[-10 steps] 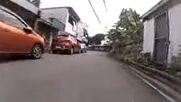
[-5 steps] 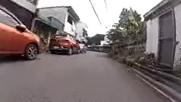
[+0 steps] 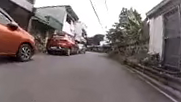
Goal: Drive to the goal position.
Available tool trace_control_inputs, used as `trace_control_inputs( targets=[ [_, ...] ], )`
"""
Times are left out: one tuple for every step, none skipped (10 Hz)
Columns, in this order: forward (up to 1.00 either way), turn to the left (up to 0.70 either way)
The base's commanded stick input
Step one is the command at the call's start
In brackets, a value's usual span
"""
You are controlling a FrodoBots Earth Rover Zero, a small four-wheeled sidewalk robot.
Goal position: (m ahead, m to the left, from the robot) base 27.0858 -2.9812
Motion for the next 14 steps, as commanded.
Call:
trace_control_inputs(
  targets=[
    [0.7, 0.0],
    [0.7, 0.0],
    [0.7, 0.0],
    [0.7, 0.0],
    [0.7, 0.0],
    [0.7, 0.0],
    [0.7, 0.0],
    [0.7, 0.0],
    [0.7, 0.0],
    [0.7, 0.0],
    [0.7, 0.0],
    [0.7, 0.0],
    [0.7, 0.0],
    [0.7, 0.0]
  ],
)
